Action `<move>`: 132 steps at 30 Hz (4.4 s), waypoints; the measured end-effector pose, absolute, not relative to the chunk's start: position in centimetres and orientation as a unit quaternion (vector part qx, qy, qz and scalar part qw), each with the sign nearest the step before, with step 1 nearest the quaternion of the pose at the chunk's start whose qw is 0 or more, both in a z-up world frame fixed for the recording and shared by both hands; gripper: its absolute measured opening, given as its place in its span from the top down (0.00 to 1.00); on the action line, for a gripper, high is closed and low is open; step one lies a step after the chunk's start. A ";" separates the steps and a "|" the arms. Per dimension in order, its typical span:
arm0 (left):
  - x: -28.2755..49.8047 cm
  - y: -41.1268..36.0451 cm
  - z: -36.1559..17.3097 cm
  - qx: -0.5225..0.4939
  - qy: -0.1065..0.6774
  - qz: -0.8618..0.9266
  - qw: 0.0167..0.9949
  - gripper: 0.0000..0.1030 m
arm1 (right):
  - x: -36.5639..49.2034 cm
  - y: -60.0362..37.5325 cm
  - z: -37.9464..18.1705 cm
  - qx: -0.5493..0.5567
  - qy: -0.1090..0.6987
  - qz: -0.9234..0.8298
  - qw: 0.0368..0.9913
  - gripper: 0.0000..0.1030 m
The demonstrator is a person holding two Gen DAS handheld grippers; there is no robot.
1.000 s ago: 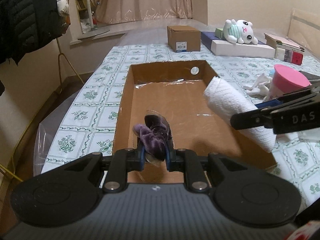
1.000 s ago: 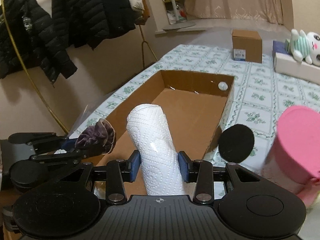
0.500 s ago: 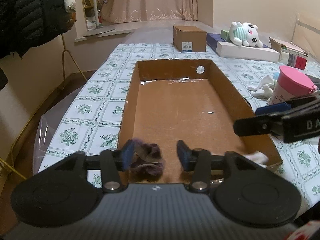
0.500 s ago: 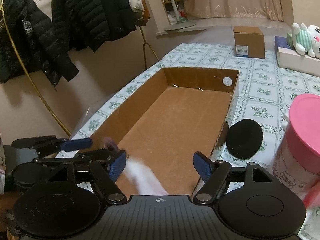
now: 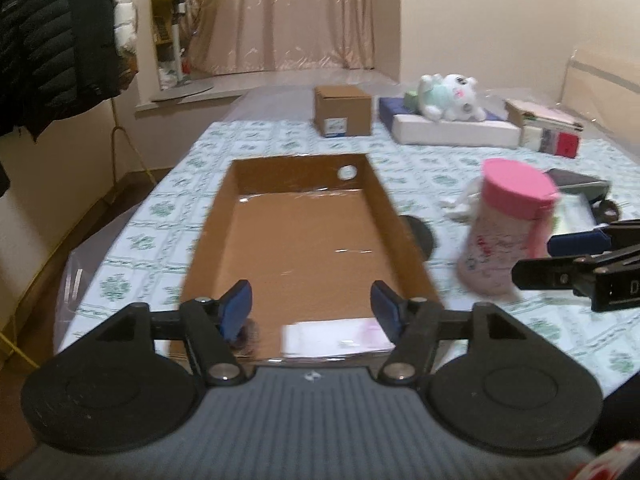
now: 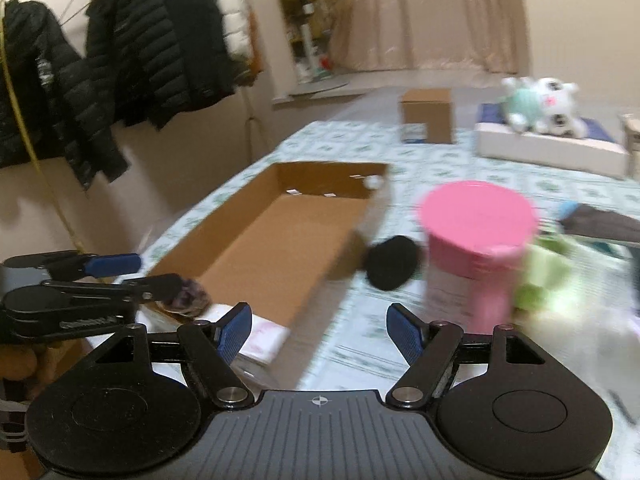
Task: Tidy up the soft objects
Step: 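Withdraw both tools and move the right tool to the dark grey mask, then grasp the grey mask with the right tool while the left tool approaches the clear bag, then grasp the clear plastic bag with the left tool while the right tool lifts the mask, then carry the bag in the left tool and mask in the right tool over the box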
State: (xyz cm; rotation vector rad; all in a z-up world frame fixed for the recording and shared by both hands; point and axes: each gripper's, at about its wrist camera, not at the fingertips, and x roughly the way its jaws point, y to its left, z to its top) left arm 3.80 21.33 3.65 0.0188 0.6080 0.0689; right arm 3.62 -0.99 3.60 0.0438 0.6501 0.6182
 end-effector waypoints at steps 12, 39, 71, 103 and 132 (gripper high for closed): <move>2.9 11.9 4.6 -0.014 0.283 -0.015 0.959 0.14 | 1.7 -13.5 5.5 0.051 0.288 0.178 0.940 0.28; 7.7 -2.0 4.0 0.041 0.293 -0.082 0.952 0.12 | 7.3 -24.9 6.6 0.062 0.285 0.160 0.943 0.28; 15.0 -7.0 -1.0 0.005 0.326 -0.065 0.943 0.26 | 20.4 -23.4 4.2 -0.015 0.346 0.309 0.886 0.86; 14.8 -7.9 -2.6 0.061 0.338 -0.081 0.936 0.97 | 8.9 -32.1 9.3 0.123 0.194 0.170 0.958 0.89; 3.5 -1.5 9.3 0.049 0.253 -0.110 0.960 0.98 | -1.3 -27.1 17.0 0.126 0.123 0.226 0.958 0.89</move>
